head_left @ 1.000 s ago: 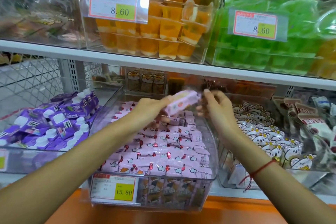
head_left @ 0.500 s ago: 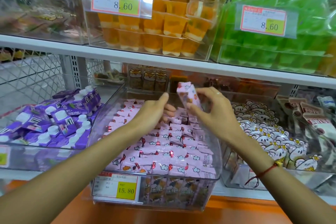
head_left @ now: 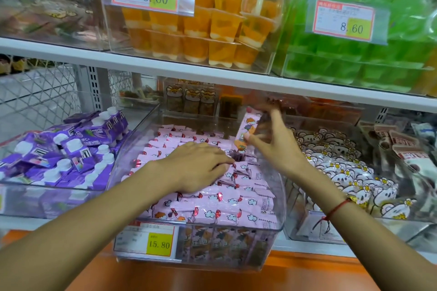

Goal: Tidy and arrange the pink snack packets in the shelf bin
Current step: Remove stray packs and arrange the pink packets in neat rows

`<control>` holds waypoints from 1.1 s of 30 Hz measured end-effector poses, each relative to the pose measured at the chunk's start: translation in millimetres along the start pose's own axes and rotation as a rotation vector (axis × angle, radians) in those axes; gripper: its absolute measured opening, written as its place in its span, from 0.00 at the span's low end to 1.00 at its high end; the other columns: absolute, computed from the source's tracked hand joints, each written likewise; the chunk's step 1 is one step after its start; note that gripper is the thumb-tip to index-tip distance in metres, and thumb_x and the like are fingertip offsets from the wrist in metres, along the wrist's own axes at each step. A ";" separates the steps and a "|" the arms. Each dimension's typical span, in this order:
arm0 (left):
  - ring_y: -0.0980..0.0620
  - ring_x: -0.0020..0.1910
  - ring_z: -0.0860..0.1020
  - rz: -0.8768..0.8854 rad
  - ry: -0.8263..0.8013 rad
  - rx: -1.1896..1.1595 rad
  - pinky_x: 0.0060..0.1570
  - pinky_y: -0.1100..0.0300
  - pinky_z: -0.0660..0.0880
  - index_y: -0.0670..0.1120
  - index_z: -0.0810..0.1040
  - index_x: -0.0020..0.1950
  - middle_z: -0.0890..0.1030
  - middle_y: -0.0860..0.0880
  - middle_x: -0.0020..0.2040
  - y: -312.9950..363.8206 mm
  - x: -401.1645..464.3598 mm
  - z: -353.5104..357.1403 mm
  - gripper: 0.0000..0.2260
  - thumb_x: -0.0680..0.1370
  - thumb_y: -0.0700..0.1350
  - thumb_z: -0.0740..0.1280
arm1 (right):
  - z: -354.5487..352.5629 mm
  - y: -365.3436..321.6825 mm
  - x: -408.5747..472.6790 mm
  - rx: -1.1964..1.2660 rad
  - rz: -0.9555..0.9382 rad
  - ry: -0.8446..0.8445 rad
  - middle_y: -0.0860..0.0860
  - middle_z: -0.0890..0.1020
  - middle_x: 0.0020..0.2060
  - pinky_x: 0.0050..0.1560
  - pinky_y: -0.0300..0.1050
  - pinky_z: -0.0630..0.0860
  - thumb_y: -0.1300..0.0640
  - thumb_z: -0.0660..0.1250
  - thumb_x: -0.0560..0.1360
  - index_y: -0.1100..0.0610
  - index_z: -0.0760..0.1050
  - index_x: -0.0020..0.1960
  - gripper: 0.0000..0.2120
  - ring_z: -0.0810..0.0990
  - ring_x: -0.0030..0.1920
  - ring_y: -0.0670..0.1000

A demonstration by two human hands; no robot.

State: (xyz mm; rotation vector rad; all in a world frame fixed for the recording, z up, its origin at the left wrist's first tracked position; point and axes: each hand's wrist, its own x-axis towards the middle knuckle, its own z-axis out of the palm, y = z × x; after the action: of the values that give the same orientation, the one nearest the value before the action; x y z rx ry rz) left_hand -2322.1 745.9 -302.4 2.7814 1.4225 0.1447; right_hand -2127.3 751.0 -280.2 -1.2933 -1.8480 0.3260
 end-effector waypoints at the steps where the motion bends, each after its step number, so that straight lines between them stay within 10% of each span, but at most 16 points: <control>1: 0.53 0.72 0.61 0.004 -0.004 -0.003 0.70 0.52 0.59 0.59 0.62 0.74 0.66 0.55 0.73 -0.6 -0.2 0.1 0.20 0.82 0.57 0.46 | 0.3 -1.1 1.0 -0.090 -0.047 -0.037 0.53 0.81 0.45 0.49 0.51 0.80 0.57 0.71 0.73 0.53 0.65 0.64 0.23 0.82 0.44 0.49; 6: 0.53 0.72 0.60 0.010 -0.019 -0.069 0.69 0.54 0.61 0.59 0.62 0.74 0.66 0.55 0.73 -5.2 0.7 2.0 0.20 0.83 0.57 0.47 | -6.6 -9.4 12.1 -0.360 -0.107 -0.076 0.53 0.81 0.45 0.49 0.50 0.77 0.56 0.77 0.67 0.53 0.72 0.55 0.20 0.79 0.45 0.52; 12: 0.55 0.71 0.60 0.014 -0.006 -0.147 0.68 0.56 0.60 0.59 0.63 0.74 0.66 0.56 0.72 -8.4 0.5 5.4 0.20 0.83 0.56 0.47 | -2.7 -19.0 27.2 -0.054 0.059 -0.121 0.48 0.80 0.40 0.48 0.45 0.80 0.61 0.79 0.63 0.54 0.75 0.51 0.21 0.82 0.43 0.50; 28: 0.52 0.66 0.66 0.010 0.008 -0.146 0.63 0.55 0.65 0.59 0.67 0.71 0.70 0.55 0.68 -7.8 5.0 0.1 0.17 0.83 0.54 0.51 | 4.3 -8.5 35.0 -0.950 -0.173 -0.711 0.44 0.75 0.64 0.66 0.55 0.59 0.48 0.59 0.79 0.41 0.76 0.62 0.14 0.68 0.67 0.52; 33: 0.52 0.64 0.66 -0.007 0.108 -0.130 0.56 0.60 0.63 0.53 0.70 0.69 0.71 0.53 0.67 -9.3 10.3 1.9 0.17 0.83 0.54 0.53 | -4.1 -5.1 45.1 -0.699 -0.106 -0.685 0.45 0.79 0.60 0.59 0.46 0.70 0.51 0.63 0.78 0.47 0.78 0.59 0.12 0.76 0.54 0.46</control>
State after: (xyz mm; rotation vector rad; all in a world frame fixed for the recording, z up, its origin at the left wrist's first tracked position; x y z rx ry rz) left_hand -2323.4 759.8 -304.0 2.7011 1.3895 0.3789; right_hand -2132.9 787.0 -252.8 -1.6591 -2.7614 0.0497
